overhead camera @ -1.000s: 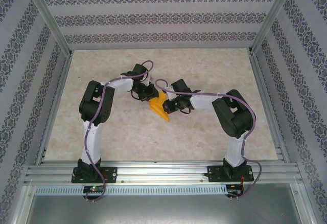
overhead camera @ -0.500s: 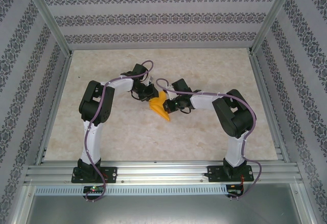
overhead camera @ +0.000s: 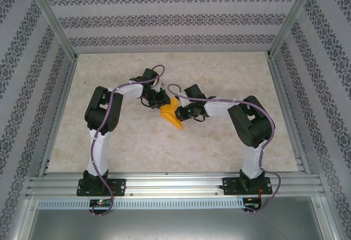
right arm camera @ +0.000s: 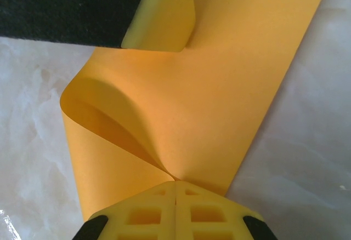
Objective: Fold a paper plane with a square sheet of paper (fold left side to right side)
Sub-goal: Third fold the triangle at the center of the table.
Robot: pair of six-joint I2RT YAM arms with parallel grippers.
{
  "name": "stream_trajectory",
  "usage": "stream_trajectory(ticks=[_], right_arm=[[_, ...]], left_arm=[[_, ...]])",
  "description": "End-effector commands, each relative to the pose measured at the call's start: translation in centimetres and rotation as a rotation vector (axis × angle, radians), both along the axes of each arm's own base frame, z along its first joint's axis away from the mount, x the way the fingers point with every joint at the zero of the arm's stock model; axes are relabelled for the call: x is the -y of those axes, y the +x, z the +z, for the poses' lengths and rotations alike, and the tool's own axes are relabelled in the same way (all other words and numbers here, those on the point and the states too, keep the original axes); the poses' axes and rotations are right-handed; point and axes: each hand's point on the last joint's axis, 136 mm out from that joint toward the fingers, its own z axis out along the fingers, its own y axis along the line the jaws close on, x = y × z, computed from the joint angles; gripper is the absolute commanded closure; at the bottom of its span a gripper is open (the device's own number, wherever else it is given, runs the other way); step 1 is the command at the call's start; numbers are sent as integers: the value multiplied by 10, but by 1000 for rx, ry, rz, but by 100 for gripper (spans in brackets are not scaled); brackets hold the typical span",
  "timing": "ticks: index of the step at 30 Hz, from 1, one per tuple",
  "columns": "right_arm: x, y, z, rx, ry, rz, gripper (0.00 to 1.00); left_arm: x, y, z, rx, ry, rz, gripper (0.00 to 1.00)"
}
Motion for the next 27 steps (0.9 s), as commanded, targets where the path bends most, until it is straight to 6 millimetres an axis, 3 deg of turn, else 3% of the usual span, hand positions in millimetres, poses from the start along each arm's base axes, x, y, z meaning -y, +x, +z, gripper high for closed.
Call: stream_trajectory(ticks=[1, 13, 27], right_arm=[[3, 9, 9, 39, 14, -24, 98], [3, 9, 18, 57, 25, -25, 98], [6, 9, 0, 20, -20, -27, 98]], left_arm=[[-12, -17, -39, -69, 99, -10, 83], [-11, -17, -39, -69, 99, -10, 83], [-11, -17, -38, -67, 96, -12, 83]])
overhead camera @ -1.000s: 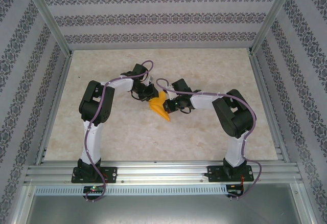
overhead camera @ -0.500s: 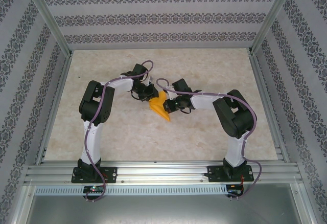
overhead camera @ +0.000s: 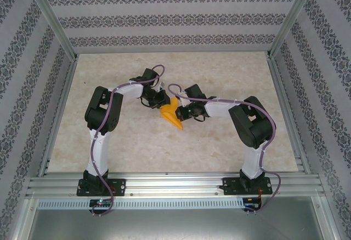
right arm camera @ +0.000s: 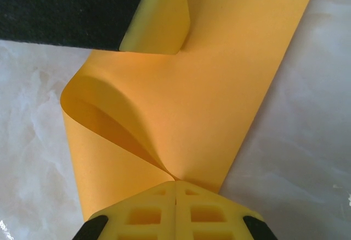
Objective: Fold a paper plane with a square sheet of paper (fold left side to right side)
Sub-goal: Third fold the triangle at the center of the table.
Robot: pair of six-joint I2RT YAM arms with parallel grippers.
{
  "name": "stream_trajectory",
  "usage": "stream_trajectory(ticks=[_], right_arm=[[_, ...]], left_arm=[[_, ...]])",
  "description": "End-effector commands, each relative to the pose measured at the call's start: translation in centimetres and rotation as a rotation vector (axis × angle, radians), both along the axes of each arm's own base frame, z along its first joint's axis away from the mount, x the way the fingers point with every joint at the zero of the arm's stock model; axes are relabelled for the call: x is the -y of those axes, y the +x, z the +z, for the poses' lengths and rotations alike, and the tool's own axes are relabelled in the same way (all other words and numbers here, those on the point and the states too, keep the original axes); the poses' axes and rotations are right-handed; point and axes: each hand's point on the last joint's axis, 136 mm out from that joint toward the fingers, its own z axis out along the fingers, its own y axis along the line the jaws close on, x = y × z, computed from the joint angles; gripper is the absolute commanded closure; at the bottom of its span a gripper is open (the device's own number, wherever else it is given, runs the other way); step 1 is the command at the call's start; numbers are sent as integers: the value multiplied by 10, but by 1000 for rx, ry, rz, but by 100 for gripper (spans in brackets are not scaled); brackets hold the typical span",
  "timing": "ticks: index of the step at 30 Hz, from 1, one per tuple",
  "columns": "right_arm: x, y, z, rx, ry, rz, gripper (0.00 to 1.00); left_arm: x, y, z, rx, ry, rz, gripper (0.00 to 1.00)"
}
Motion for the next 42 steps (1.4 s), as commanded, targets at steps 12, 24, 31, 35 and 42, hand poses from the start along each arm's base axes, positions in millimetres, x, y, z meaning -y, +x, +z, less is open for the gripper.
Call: stream_trajectory(ticks=[12, 24, 31, 35, 42], right_arm=[[11, 0, -23, -61, -73, -13, 98], [14, -17, -36, -120, -83, 11, 98], [14, -18, -35, -117, -82, 19, 98], [13, -18, -34, -114, -81, 22, 98], [12, -19, -36, -115, -88, 31, 98]], left_arm=[[-9, -16, -32, -60, 86, -17, 81], [-13, 18, 37, 48, 34, -30, 67], [-16, 24, 71, 88, -24, -24, 67], [-9, -2, 72, 67, -120, -21, 76], [14, -43, 71, 41, -207, -39, 80]])
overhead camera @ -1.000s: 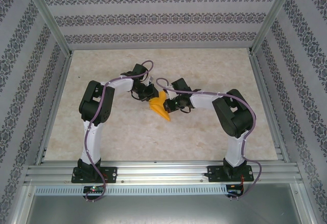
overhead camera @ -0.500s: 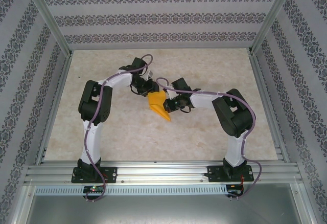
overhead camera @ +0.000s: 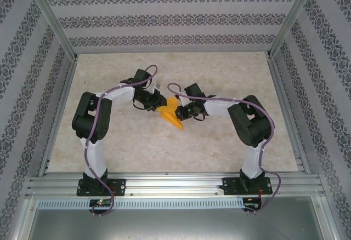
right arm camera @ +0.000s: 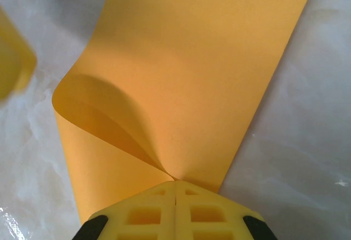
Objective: Fold a paper plane with a square sheet of paper (fold left side to right side)
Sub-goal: Third fold the triangle at the center of the table.
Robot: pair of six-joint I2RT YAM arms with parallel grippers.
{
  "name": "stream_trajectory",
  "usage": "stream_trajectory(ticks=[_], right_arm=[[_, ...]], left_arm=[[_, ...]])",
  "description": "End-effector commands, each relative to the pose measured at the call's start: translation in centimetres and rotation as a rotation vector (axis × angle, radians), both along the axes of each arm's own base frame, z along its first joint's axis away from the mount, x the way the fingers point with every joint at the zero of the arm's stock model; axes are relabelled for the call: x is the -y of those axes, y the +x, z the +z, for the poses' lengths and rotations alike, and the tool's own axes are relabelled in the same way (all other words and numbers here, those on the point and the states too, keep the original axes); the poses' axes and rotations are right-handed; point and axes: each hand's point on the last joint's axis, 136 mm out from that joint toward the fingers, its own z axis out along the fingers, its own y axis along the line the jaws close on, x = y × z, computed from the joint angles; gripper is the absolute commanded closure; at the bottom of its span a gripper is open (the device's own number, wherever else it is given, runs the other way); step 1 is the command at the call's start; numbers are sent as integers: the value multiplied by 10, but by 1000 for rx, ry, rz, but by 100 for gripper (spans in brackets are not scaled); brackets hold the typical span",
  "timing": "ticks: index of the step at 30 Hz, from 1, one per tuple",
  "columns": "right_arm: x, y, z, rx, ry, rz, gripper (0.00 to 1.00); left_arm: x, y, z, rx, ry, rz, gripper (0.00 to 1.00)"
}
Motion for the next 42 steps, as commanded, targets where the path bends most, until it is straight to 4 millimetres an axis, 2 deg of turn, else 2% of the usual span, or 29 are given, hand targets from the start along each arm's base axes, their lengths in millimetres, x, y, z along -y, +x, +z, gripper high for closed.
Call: stream_trajectory(ticks=[1, 10, 17, 34, 38, 40, 42], right_arm=[[14, -18, -32, -84, -78, 15, 98], [13, -17, -32, -79, -86, 20, 98], [14, -17, -33, -79, -93, 22, 98], [14, -17, -36, -82, -99, 26, 98], [12, -13, -26, -70, -78, 20, 98], [9, -9, -13, -49, -53, 11, 97], [7, -2, 3, -22, -25, -7, 91]], left_arm=[[26, -1, 25, 73, -101, -20, 80], [34, -9, -3, 32, -32, -15, 81], [25, -15, -25, 5, 58, -18, 81], [8, -33, -59, -41, 142, -6, 81], [3, -37, -70, -57, 167, -4, 82], [2, -40, -75, -67, 171, -3, 82], [-2, -43, -81, -77, 187, -1, 82]])
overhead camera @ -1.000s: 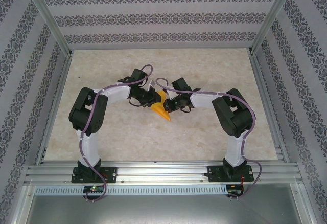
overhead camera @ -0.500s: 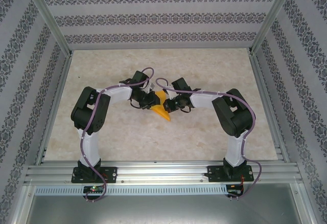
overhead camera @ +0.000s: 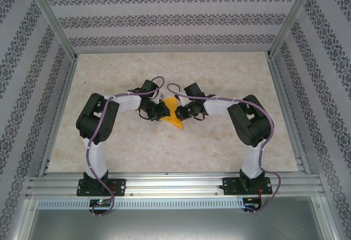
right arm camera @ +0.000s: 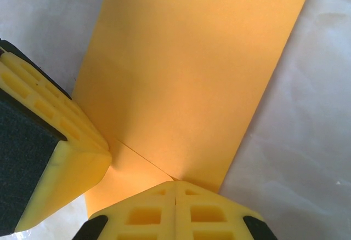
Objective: Fold a paper plane with a square sheet of paper (fold left side to right side)
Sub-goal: Third fold the triangle at the center of the table.
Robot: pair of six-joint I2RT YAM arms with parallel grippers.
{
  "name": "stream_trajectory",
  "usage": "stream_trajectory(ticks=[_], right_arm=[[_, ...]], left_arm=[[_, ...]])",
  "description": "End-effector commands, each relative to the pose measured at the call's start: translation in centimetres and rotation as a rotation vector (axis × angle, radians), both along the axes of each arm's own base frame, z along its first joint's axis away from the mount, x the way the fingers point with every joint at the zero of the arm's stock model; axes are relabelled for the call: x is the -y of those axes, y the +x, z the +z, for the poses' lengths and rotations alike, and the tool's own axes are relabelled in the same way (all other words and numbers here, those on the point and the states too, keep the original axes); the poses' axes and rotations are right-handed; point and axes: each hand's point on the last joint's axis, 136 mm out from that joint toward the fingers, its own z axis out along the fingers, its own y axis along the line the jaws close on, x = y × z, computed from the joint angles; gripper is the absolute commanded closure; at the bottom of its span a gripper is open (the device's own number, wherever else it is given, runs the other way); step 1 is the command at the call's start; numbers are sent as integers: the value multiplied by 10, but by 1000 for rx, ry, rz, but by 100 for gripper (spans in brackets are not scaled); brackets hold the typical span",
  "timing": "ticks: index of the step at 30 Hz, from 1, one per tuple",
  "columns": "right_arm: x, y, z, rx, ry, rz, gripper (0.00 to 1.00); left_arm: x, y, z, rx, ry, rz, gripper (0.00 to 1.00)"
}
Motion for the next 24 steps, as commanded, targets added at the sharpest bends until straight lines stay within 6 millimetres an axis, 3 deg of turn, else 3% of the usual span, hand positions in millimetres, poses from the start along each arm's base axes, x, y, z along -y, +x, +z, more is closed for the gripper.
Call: stream_trajectory(ticks=[1, 6, 10, 14, 18, 20, 24], right_arm=[[7, 2, 12, -11, -4, -33, 87], [11, 14, 60, 53, 66, -91, 70], [26, 6, 81, 28, 83, -149, 68], [25, -29, 80, -153, 151, -211, 73], [6, -61, 59, -347, 229, -285, 87], [-6, -68, 50, -390, 234, -331, 92], [-24, -61, 42, -409, 226, -406, 96]], left_arm=[[-14, -17, -36, -51, 97, -9, 82], [-19, -21, -45, -65, 128, -10, 82], [-21, -22, -46, -66, 135, -9, 82], [-21, -21, -45, -63, 140, -8, 83], [-22, -19, -45, -58, 152, -7, 83], [-22, -20, -45, -60, 155, -8, 83], [-23, -20, -45, -61, 159, -8, 83]])
